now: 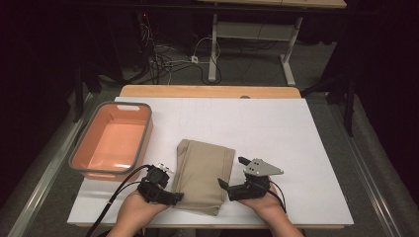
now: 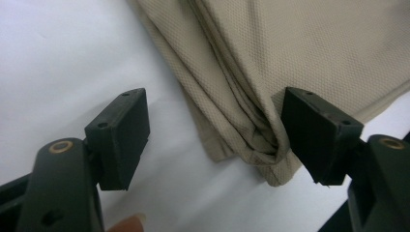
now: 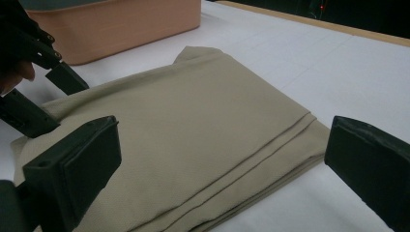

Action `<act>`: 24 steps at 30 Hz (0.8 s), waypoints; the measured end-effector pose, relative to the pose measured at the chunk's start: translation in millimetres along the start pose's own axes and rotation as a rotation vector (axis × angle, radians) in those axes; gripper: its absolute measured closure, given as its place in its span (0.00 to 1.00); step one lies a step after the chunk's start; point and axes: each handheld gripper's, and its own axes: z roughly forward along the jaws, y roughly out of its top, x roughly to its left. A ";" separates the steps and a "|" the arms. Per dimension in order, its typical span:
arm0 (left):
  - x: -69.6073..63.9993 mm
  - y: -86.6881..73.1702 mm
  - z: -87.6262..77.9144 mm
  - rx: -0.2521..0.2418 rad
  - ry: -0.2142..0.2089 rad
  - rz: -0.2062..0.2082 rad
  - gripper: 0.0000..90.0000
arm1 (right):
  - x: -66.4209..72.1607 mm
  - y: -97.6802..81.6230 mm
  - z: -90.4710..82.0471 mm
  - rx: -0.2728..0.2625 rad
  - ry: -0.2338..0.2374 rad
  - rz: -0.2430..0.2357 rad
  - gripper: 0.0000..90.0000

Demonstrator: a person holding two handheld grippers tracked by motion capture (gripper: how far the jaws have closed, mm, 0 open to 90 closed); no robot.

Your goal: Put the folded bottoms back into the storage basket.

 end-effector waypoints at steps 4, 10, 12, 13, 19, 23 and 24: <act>-4.5 1.1 2.2 0.008 0.011 0.009 0.26 | -0.3 -3.0 -5.7 0.003 -0.011 0.003 0.00; -6.2 2.4 2.9 0.006 -0.027 0.034 0.37 | -8.4 -8.3 -22.6 0.001 -0.055 0.022 0.00; -7.3 3.1 3.2 0.007 -0.038 0.039 0.41 | -12.7 -7.2 -30.1 -0.014 -0.074 0.036 0.00; -7.6 3.4 3.1 0.009 -0.047 0.042 0.44 | -14.6 -6.5 -33.3 -0.022 -0.082 0.041 0.00; -6.5 2.8 4.7 -0.008 -0.121 0.063 0.63 | -25.2 -10.2 -45.5 -0.029 -0.119 0.063 0.00; -9.6 1.9 2.8 -0.020 -0.108 0.112 0.71 | -30.3 -12.5 -48.6 -0.029 -0.136 0.074 0.00; -9.8 1.8 2.4 -0.028 -0.105 0.121 0.75 | -30.9 -12.6 -48.4 -0.030 -0.136 0.080 0.00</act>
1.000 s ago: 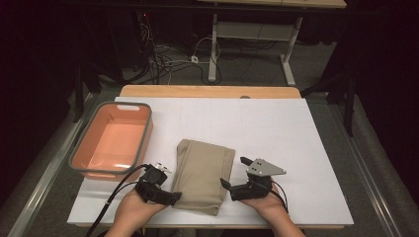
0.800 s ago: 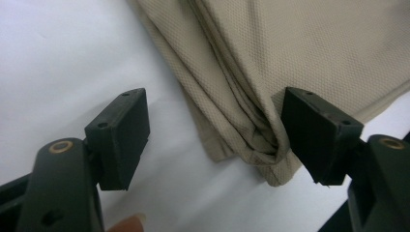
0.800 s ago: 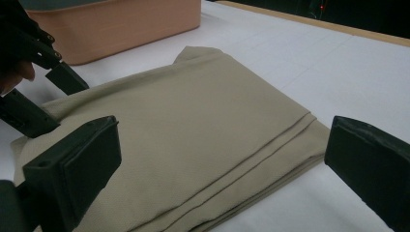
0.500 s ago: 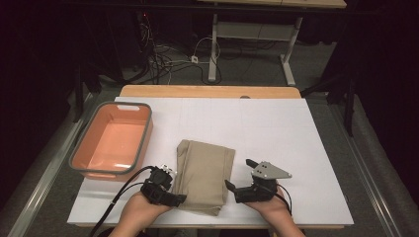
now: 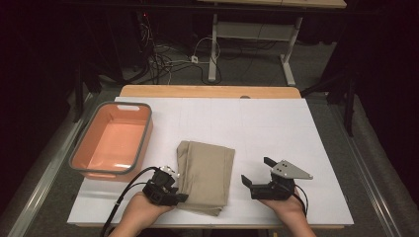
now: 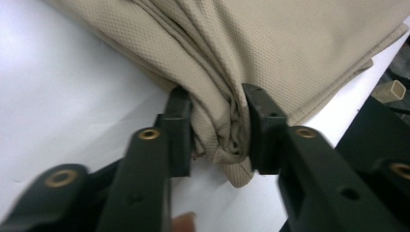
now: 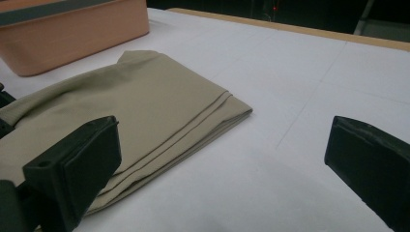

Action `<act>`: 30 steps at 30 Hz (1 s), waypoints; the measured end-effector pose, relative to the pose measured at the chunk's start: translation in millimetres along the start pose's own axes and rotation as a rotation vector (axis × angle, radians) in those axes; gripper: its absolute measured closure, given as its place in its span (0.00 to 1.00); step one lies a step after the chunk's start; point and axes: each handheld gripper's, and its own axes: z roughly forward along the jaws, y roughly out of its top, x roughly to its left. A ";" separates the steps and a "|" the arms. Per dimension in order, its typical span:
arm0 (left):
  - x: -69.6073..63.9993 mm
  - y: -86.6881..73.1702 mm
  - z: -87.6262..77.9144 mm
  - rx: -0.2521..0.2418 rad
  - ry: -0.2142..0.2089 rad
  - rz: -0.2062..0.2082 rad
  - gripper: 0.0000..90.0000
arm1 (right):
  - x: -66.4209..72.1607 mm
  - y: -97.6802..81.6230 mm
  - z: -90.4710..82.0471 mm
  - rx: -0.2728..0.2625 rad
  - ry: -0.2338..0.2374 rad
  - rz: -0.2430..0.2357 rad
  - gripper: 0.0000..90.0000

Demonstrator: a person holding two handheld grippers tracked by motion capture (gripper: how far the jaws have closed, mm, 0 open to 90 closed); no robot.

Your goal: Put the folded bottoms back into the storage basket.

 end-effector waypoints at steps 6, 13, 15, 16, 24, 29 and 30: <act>-0.2 0.7 -0.8 -0.006 0.006 0.035 0.81 | 1.2 -0.4 4.2 0.004 0.009 -0.003 0.00; -1.8 2.0 -3.8 -0.006 0.025 0.058 0.82 | 4.8 -2.3 8.3 0.017 0.022 -0.002 0.00; -0.9 2.1 -6.1 -0.010 0.029 0.059 0.83 | 6.4 -2.4 7.8 0.017 0.022 -0.007 0.00; 0.1 2.2 -7.4 -0.014 0.029 0.059 0.83 | 7.0 -2.4 6.9 0.018 0.023 -0.008 0.00; 7.3 0.2 -19.8 0.005 0.086 0.076 0.83 | 10.9 -1.7 2.3 0.012 0.025 -0.010 0.00; 14.0 -3.7 -27.8 0.018 0.111 0.077 0.83 | 18.6 -5.6 9.7 0.040 0.052 -0.025 0.00; 15.7 -4.4 -28.3 0.023 0.111 0.078 0.83 | 19.5 -6.9 9.9 0.044 0.055 -0.027 0.00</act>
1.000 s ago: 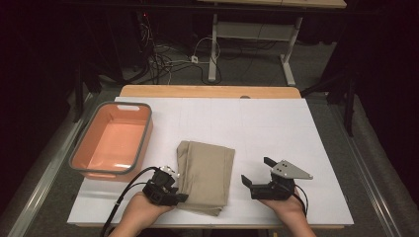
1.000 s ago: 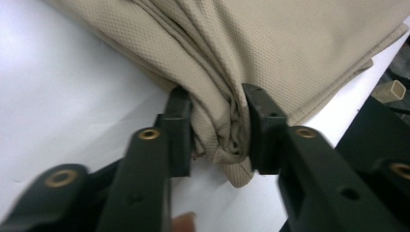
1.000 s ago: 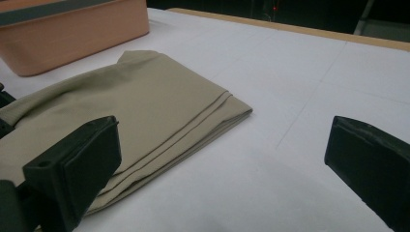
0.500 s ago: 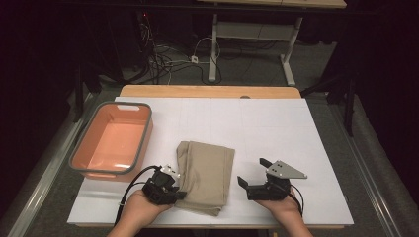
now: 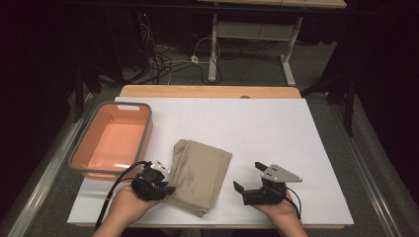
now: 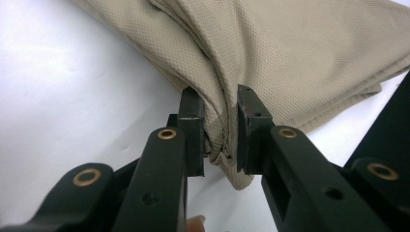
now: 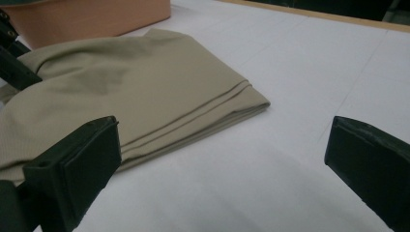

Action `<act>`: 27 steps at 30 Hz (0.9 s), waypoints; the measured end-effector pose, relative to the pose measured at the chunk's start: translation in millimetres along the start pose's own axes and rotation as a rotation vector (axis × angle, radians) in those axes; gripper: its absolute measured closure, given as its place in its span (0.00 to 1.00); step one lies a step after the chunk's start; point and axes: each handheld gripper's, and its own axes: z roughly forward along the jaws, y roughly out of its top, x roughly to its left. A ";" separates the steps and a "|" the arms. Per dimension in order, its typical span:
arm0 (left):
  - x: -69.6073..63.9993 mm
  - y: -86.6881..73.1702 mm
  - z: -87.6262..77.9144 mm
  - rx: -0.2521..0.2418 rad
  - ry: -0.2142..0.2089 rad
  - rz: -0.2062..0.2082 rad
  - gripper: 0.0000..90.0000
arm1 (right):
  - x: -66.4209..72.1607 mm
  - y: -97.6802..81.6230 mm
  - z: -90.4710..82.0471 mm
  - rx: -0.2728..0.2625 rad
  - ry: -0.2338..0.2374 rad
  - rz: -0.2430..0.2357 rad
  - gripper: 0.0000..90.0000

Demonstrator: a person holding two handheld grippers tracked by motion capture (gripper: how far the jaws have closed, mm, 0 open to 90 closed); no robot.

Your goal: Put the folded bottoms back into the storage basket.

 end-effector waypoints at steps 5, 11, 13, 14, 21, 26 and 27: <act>4.4 -1.2 2.2 0.025 -0.002 0.011 0.83 | 1.0 -3.2 -1.6 0.012 0.002 0.027 0.02; 5.1 -0.1 5.8 0.039 0.001 0.027 0.82 | -5.8 9.9 29.3 0.070 -0.001 0.062 0.16; 4.7 -0.9 5.9 0.035 0.003 0.027 0.82 | -10.5 18.7 49.6 0.111 0.004 0.071 0.20; 4.7 -1.1 6.2 0.035 0.003 0.026 0.82 | -13.3 23.5 60.0 0.129 0.008 0.087 0.23; 8.4 -0.4 8.5 0.038 -0.015 0.024 0.82 | -30.8 42.9 117.8 0.253 0.012 0.118 0.39; 10.3 0.9 9.7 0.040 -0.026 0.033 0.82 | -25.8 43.6 126.2 0.287 0.041 0.068 0.57; 10.3 1.3 9.8 0.042 -0.027 0.035 0.82 | -25.8 43.1 126.0 0.285 0.061 0.069 0.63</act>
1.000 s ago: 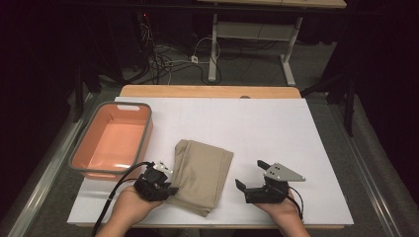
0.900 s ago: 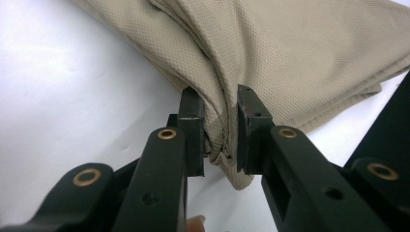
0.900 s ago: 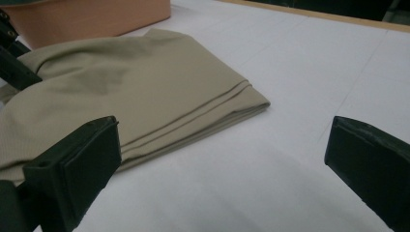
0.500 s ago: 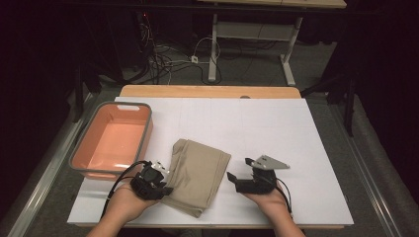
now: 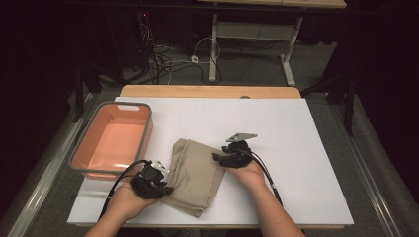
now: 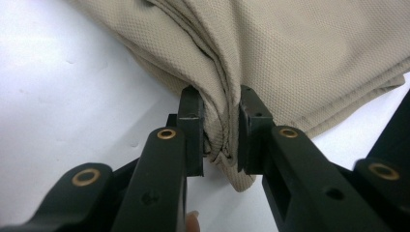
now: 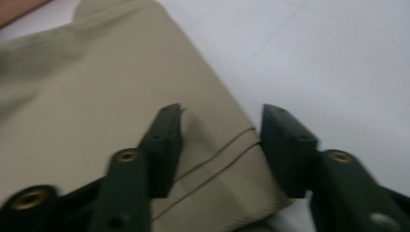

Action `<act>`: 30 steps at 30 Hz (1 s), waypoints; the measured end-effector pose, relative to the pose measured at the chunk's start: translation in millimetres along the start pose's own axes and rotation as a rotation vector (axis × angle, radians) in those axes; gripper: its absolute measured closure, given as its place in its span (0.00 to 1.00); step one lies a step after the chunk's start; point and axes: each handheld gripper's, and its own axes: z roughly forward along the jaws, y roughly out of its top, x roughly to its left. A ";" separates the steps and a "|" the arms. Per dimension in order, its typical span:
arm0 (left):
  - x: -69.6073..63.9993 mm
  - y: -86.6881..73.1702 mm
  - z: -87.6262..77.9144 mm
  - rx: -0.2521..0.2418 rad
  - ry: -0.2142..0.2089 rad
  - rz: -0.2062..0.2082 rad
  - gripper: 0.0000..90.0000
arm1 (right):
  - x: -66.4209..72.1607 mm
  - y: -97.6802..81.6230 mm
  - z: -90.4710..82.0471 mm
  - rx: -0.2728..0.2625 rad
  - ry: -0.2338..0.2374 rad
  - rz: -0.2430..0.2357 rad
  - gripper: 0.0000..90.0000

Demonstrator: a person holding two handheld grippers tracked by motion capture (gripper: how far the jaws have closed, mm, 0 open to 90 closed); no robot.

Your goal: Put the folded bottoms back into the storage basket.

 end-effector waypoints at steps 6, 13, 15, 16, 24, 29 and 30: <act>-3.1 0.6 -0.5 0.003 0.019 0.017 0.82 | 3.4 -1.4 -0.8 0.002 0.065 -0.032 0.87; -0.6 4.0 -4.5 0.018 -0.001 0.026 0.83 | 13.3 1.3 -8.2 -0.044 0.020 -0.091 0.91; -0.3 6.0 -6.6 0.025 0.002 0.022 0.83 | 15.5 3.6 -11.6 -0.067 0.020 -0.100 0.91; -0.3 6.8 -8.1 0.027 0.005 0.023 0.83 | 16.5 4.8 -12.8 -0.073 0.020 -0.100 0.91; 4.1 8.1 -20.5 0.051 0.031 -0.003 0.83 | 22.1 10.4 -12.2 -0.085 0.019 -0.117 0.91; 6.1 2.0 -31.2 0.072 0.049 -0.020 0.83 | 30.0 16.8 -7.6 -0.111 0.032 -0.125 0.91; 6.9 -0.1 -34.5 0.074 0.051 -0.021 0.83 | 32.0 18.0 -5.6 -0.115 0.037 -0.129 0.91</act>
